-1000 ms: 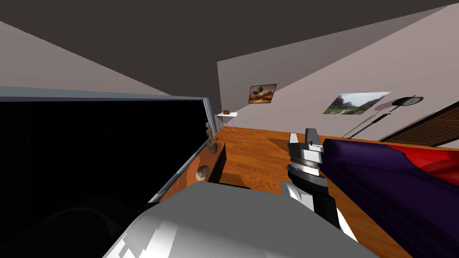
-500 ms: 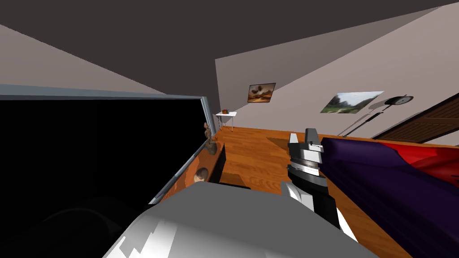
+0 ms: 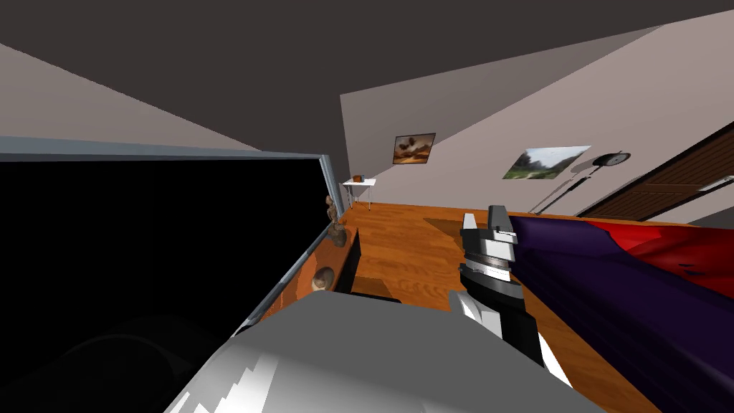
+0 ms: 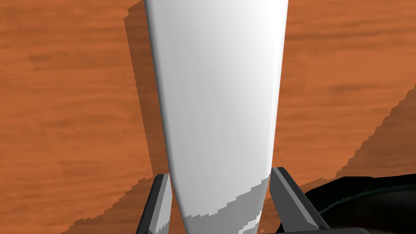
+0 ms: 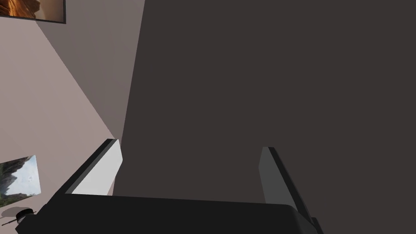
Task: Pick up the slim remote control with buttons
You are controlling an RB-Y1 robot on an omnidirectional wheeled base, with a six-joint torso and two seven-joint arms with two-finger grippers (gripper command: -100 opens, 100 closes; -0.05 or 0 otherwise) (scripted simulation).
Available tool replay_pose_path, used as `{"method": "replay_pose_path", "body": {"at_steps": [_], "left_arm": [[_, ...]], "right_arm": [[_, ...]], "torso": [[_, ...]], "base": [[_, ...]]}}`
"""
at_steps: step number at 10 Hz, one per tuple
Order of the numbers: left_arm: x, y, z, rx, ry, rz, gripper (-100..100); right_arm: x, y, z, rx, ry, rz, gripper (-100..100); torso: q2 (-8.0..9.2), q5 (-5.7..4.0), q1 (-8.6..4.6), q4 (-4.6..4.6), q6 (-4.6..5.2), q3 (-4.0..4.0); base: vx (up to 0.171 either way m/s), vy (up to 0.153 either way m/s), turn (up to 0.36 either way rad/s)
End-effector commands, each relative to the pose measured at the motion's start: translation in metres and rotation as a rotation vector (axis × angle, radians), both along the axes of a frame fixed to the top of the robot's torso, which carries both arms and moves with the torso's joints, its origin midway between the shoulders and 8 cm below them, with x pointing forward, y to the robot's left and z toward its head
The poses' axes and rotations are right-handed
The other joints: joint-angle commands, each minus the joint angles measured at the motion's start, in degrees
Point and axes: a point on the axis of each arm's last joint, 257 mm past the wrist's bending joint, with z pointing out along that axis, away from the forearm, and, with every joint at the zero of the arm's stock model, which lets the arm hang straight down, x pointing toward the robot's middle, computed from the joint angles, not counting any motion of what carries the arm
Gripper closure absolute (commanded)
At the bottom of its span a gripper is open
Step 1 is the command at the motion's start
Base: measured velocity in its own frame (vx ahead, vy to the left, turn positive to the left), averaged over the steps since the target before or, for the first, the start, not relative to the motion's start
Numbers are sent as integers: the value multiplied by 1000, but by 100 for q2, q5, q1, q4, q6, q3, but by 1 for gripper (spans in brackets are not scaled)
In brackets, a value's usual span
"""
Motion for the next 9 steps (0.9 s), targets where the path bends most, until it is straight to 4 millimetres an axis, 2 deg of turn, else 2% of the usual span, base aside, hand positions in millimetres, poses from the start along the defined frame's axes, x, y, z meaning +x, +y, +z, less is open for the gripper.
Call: {"method": "replay_pose_path", "body": {"at_steps": [1,4,5,6,8,9], "left_arm": [[0,0,0,0,0,0,100],[2,0,0,0,-3,0,100],[2,0,0,0,-3,0,0],[-3,6,7,4,-1,-13,100],[-6,13,18,5,1,-31,100],[-6,11,15,5,1,-25,100]], "right_arm": [[0,0,0,0,0,0,0],[0,0,0,0,0,0,0],[0,0,0,0,0,0,0],[0,0,0,0,0,0,0],[0,0,0,0,0,0,0],[0,0,0,0,0,0,0]], "torso": [[0,0,0,0,0,0],[-2,-1,0,-5,-4,-3],[-3,-2,-1,-5,-4,-4],[-3,-2,-1,-5,-4,-4],[-23,-12,-16,-11,-12,-16],[-29,-14,-23,-12,-9,-19]], "base": [[0,0,0],[0,0,0],[0,0,0],[41,-13,114],[78,-41,117],[34,-21,22]]}}
